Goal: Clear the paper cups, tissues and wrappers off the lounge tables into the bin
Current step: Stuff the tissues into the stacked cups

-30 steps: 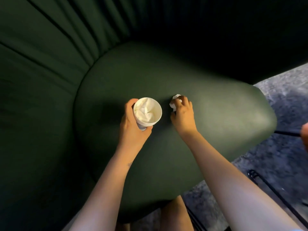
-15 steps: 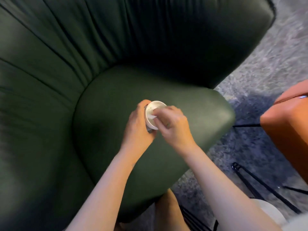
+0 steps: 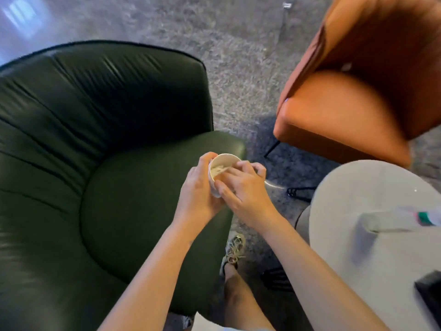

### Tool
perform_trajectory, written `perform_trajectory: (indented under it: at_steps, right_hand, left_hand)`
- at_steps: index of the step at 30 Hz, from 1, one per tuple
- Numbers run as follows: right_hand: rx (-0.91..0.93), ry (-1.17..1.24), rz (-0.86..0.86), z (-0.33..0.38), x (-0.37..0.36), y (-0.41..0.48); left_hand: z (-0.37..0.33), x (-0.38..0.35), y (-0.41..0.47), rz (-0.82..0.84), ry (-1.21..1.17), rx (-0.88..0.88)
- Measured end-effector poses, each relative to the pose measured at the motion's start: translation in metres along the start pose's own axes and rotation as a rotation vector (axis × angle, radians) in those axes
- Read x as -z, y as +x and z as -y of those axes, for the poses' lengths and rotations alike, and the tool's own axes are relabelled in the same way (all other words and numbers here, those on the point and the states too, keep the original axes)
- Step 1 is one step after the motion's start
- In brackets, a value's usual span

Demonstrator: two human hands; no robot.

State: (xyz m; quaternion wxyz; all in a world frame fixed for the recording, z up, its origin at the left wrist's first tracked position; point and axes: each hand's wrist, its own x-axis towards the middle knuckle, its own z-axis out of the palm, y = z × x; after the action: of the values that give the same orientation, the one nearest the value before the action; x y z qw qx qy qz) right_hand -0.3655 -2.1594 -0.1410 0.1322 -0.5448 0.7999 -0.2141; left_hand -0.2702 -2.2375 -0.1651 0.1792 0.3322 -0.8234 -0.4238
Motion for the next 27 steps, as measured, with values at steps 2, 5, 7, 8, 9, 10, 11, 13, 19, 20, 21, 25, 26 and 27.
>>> perform_trajectory:
  at_steps: [2, 5, 7, 8, 9, 10, 11, 13, 19, 20, 21, 25, 26, 27]
  right_hand:
    - [-0.045, -0.004, -0.059, -0.010, 0.024, -0.020]
    - [-0.107, 0.001, -0.158, -0.030, 0.056, -0.049]
    - [-0.147, -0.002, -0.220, -0.048, 0.075, -0.063]
    - [-0.173, 0.008, -0.266, -0.058, 0.085, -0.068]
    - [-0.202, 0.024, -0.332, -0.071, 0.095, -0.072]
    - [-0.231, 0.041, -0.413, -0.083, 0.106, -0.076]
    - [-0.261, 0.058, -0.492, -0.097, 0.116, -0.079]
    - [-0.312, 0.079, -0.622, -0.124, 0.135, -0.084]
    - [-0.431, 0.175, -0.827, -0.188, 0.179, -0.099]
    - [-0.455, 0.199, -0.847, -0.194, 0.184, -0.101]
    - [-0.477, 0.218, -0.863, -0.200, 0.189, -0.103]
    - [-0.534, 0.278, -0.906, -0.217, 0.209, -0.108]
    - [-0.547, 0.292, -0.911, -0.221, 0.213, -0.109]
    - [-0.557, 0.299, -0.915, -0.224, 0.216, -0.111]
  left_hand:
    - [-0.025, -0.012, -0.001, 0.066, -0.015, -0.052]
    - [-0.058, -0.039, 0.003, 0.231, -0.025, -0.122]
    - [-0.080, -0.056, 0.011, 0.283, -0.071, -0.154]
    - [-0.093, -0.066, 0.016, 0.287, -0.042, -0.202]
    - [-0.106, -0.077, 0.023, 0.279, -0.027, -0.226]
    - [-0.117, -0.087, 0.030, 0.258, -0.062, -0.206]
    - [-0.130, -0.096, 0.037, 0.255, -0.103, -0.203]
    - [-0.149, -0.115, 0.051, 0.233, -0.109, -0.235]
    - [-0.193, -0.152, 0.079, 0.171, -0.153, -0.326]
    - [-0.197, -0.156, 0.082, 0.174, -0.151, -0.329]
    - [-0.201, -0.159, 0.086, 0.180, -0.142, -0.329]
    - [-0.217, -0.170, 0.102, 0.177, -0.123, -0.330]
    - [-0.221, -0.173, 0.106, 0.182, -0.120, -0.321]
    - [-0.224, -0.177, 0.109, 0.178, -0.113, -0.316]
